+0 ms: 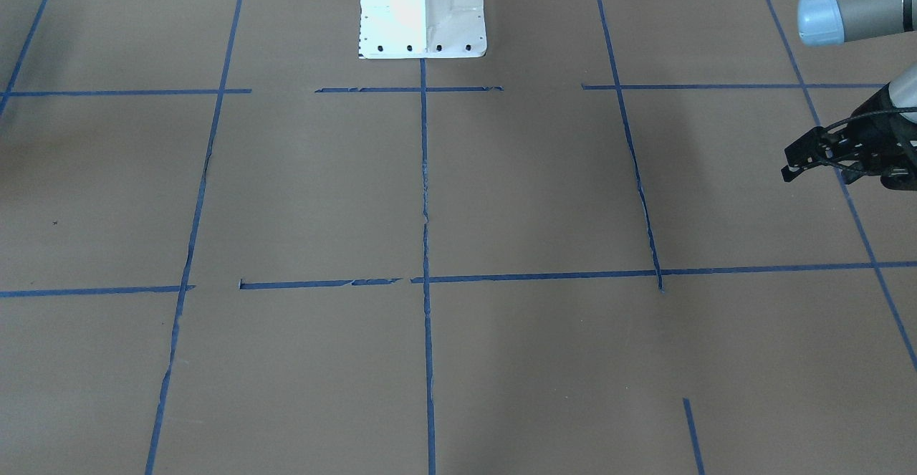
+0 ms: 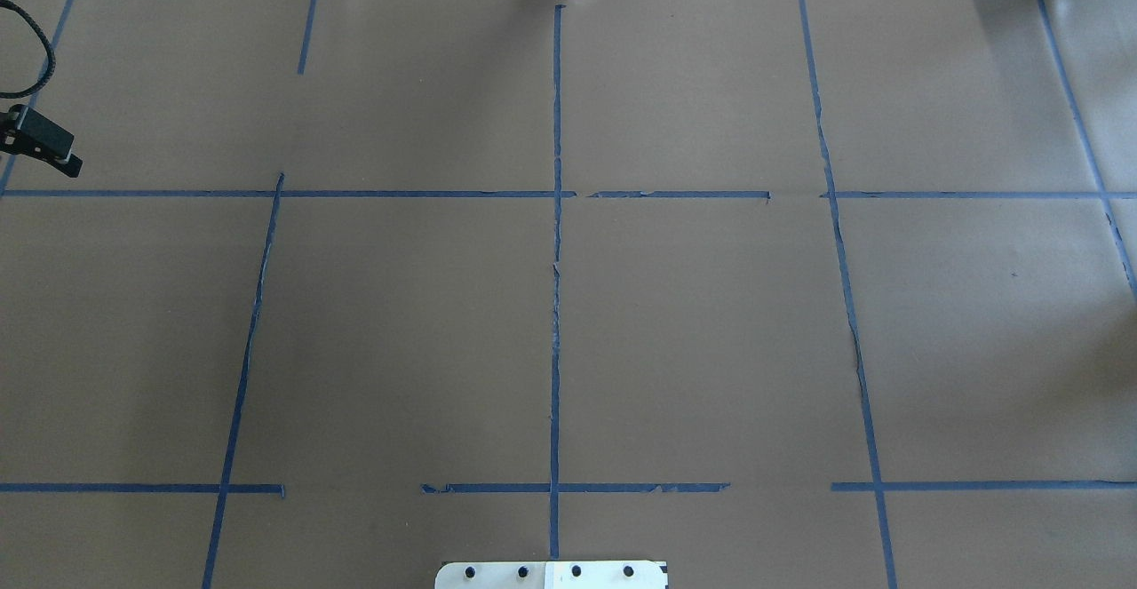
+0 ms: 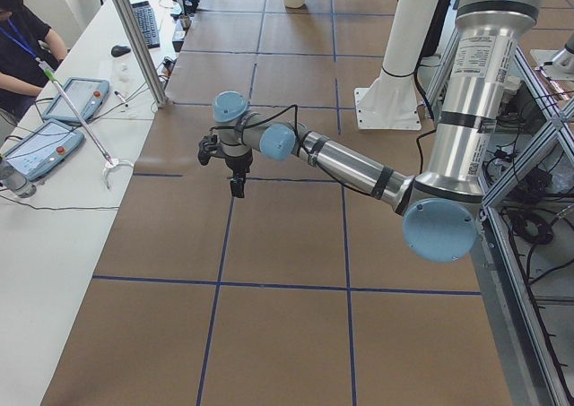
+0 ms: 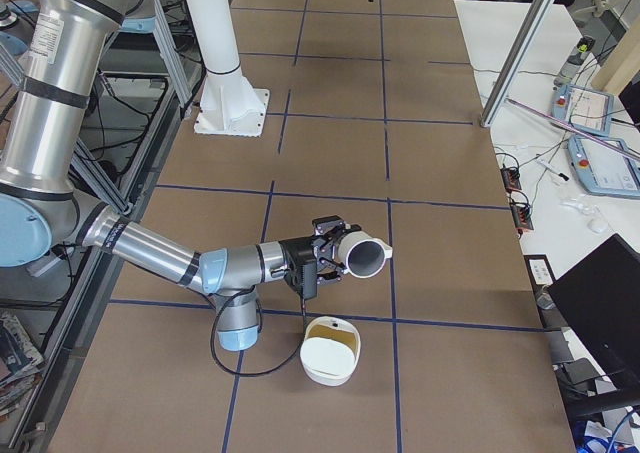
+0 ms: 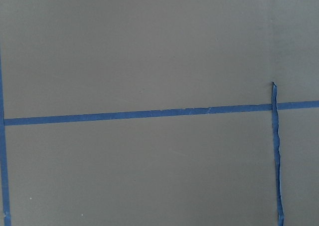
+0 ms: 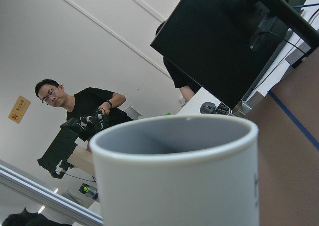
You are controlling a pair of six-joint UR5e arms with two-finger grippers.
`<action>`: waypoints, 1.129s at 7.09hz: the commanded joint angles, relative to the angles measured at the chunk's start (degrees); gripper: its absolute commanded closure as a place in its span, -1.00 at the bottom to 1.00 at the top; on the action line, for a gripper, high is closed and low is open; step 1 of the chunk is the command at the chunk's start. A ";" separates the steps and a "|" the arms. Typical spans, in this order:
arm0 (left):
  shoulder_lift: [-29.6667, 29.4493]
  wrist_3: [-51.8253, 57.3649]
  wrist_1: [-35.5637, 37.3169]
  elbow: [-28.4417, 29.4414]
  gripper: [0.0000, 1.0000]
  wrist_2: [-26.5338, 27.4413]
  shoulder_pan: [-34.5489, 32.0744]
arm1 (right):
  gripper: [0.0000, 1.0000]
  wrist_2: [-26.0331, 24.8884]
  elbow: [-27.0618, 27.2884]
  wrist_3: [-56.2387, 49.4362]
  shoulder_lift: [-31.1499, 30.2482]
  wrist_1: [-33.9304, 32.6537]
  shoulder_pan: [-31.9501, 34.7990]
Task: Left arm hands cup to right arm to dump lemon
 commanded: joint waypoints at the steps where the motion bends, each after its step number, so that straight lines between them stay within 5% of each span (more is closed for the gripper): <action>1: -0.22 0.00 0.10 -0.82 -1.00 -0.10 0.07 | 0.73 3.21 0.76 -19.68 4.07 -10.19 0.09; 6: -2.50 0.00 0.89 -0.57 -1.00 -1.76 0.16 | 0.42 3.49 1.19 -61.29 15.22 -28.29 -7.55; 8: -6.43 -0.78 5.87 -0.91 -1.00 -4.05 1.12 | 0.47 1.22 1.46 -61.62 21.37 -34.11 -13.33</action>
